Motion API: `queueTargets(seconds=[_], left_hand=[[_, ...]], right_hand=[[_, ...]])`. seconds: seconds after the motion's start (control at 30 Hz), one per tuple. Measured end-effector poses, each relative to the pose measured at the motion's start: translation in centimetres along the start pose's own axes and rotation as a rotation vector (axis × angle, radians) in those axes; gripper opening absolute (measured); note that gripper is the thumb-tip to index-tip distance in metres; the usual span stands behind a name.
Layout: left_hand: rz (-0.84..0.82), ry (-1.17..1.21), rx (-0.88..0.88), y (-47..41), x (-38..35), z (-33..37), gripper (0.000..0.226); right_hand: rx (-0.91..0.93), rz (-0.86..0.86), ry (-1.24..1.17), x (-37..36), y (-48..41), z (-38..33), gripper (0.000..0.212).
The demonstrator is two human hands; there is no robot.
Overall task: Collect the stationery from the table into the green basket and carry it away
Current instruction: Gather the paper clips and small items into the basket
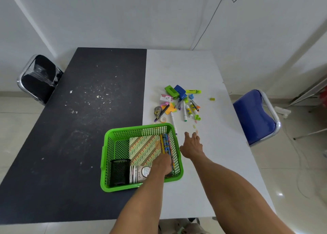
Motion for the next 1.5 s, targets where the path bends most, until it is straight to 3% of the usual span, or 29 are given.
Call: queueTargets(seconds=[0.17, 0.5, 0.67, 0.87, 1.1, 1.27, 1.5], left_hand=[[0.056, -0.004, -0.016, -0.1, 1.0, 0.0, 0.024], [0.432, 0.089, -0.047, -1.7, 5.8, 1.5, 0.016], [0.517, 0.079, -0.126, -3.9, 8.1, 3.7, 0.016], [0.469, 0.059, -0.168, -8.3, 8.6, 7.2, 0.026], [0.355, -0.075, -0.196, -13.8, 6.5, 11.2, 0.028], [0.291, -0.083, -0.133, -16.0, 4.2, 12.3, 0.03], [0.243, -0.062, -0.074, -17.8, 2.7, 11.8, 0.028]], right_hand=[[-0.008, 0.012, 0.011, 0.2, 0.4, 0.1, 0.063], [-0.009, 0.011, -0.009, 0.4, -1.1, 0.1, 0.06], [-0.01, -0.008, -0.009, 0.3, -2.6, 1.3, 0.059], [-0.022, -0.03, -0.017, 0.3, -5.8, 3.6, 0.061], [-0.038, -0.038, -0.037, -0.8, -10.4, 6.6, 0.048], [-0.035, -0.009, -0.115, -2.0, -12.8, 7.8, 0.045], [-0.043, 0.025, -0.088, -2.7, -14.8, 8.3, 0.027]])
Point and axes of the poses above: each hand's wrist, its own y-axis away from the middle knuckle, its own x-axis out of the back of the hand, z = x × y, the point moved 4 cm from there along -y, towards the middle knuckle, and after that the axes turned 8 degrees about z, right-handed, at the moved point
